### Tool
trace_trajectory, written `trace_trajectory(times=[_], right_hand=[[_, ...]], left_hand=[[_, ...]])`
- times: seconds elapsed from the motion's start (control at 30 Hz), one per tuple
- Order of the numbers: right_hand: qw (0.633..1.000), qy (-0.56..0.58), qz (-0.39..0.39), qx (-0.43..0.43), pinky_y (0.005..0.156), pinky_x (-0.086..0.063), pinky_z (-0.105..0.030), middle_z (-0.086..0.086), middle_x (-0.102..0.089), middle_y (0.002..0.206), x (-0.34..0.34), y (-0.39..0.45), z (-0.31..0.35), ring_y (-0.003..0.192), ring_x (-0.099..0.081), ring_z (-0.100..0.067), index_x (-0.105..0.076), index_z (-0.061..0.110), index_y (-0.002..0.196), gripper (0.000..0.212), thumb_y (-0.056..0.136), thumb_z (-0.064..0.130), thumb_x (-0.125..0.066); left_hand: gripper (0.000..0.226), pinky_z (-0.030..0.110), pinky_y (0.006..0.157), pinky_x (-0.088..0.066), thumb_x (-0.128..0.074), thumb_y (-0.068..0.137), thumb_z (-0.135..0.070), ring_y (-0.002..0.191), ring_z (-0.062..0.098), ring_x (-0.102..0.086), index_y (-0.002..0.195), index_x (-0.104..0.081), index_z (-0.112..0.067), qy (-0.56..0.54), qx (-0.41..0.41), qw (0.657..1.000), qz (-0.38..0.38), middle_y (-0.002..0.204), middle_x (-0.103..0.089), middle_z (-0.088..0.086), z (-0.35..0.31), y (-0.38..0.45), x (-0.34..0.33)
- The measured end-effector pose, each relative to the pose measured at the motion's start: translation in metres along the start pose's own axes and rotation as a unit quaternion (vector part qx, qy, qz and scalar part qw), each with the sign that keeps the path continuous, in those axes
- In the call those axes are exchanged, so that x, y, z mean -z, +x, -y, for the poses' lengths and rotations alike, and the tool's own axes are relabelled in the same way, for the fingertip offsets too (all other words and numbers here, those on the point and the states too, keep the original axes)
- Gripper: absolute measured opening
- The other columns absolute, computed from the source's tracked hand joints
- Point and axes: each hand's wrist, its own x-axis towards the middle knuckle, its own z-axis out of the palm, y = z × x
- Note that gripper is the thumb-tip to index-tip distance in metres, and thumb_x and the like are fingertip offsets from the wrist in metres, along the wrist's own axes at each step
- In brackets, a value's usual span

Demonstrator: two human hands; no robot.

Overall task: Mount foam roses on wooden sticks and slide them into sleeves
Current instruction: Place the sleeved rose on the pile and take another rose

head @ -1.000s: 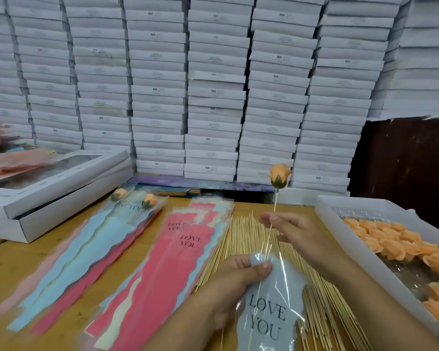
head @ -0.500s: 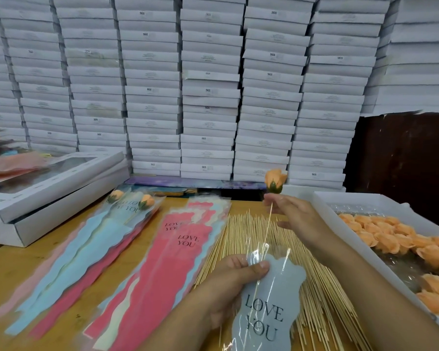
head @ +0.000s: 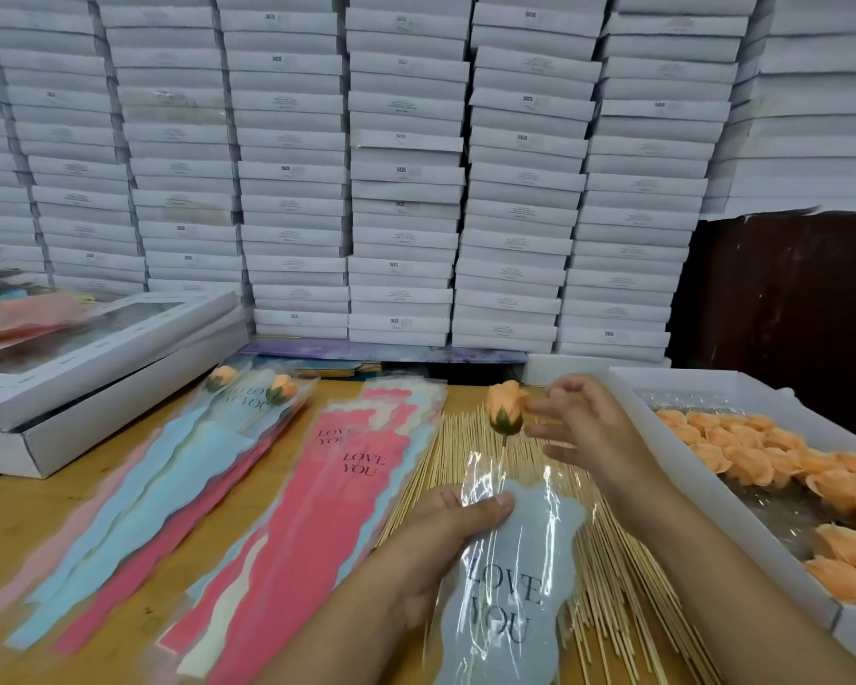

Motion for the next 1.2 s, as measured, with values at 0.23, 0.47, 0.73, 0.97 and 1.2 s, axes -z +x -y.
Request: trace_trajectory(times=[0.23,0.47,0.73,0.97,1.2], right_hand=[[0.995,-0.05,0.086,0.004,0.074,-0.056,-0.022,0.007,-0.068,0.116,-0.006,0.006,-0.005,0.094,-0.07,-0.008,-0.066,0.035,0.117,0.022,0.101,0.026,-0.054],[0.993,-0.055,0.107,0.002,0.072,-0.056,-0.025,-0.002,-0.076,0.093,-0.008,-0.004,-0.012,0.081,-0.073,-0.015,-0.072,0.02,0.104,0.018,0.097,0.01,-0.059],[0.992,-0.056,0.113,-0.012,0.08,-0.061,-0.037,-0.003,-0.078,0.093,-0.008,-0.009,-0.022,0.085,-0.073,-0.022,-0.069,0.016,0.101,0.011,0.096,0.01,-0.061],[0.992,-0.033,0.117,-0.041,0.074,-0.059,-0.028,-0.011,-0.075,0.092,-0.012,-0.013,-0.025,0.081,-0.071,-0.02,-0.077,0.014,0.091,0.026,0.1,0.021,-0.054],[0.983,-0.033,0.173,-0.057,0.072,-0.051,-0.013,0.003,-0.076,0.091,-0.01,-0.021,-0.024,0.085,-0.072,-0.007,-0.078,0.008,0.087,0.035,0.1,0.03,-0.053]], left_hand=[[0.07,0.061,0.108,-0.043,-0.084,0.077,-0.022,0.11,0.044,-0.063,0.128,-0.054,0.015,0.012,0.02,0.999,0.028,0.119,-0.066,0.033,0.001,-0.002,-0.004],[0.041,0.045,0.089,-0.053,-0.078,0.084,-0.018,0.082,0.031,-0.068,0.111,-0.067,0.011,-0.005,0.025,0.999,0.023,0.102,-0.07,0.028,0.003,0.004,0.0],[0.048,0.055,0.102,-0.046,-0.077,0.086,-0.029,0.092,0.035,-0.064,0.114,-0.066,0.008,-0.01,0.036,0.999,0.011,0.113,-0.065,0.034,-0.002,0.002,-0.004],[0.05,0.052,0.101,-0.049,-0.07,0.089,-0.033,0.097,0.037,-0.065,0.113,-0.069,0.01,-0.025,0.018,1.0,-0.003,0.113,-0.068,0.032,-0.001,0.004,-0.001],[0.027,0.03,0.069,-0.058,-0.074,0.077,-0.041,0.072,0.021,-0.072,0.083,-0.082,-0.016,0.005,0.015,1.0,0.0,0.091,-0.077,0.015,0.001,0.011,0.005]])
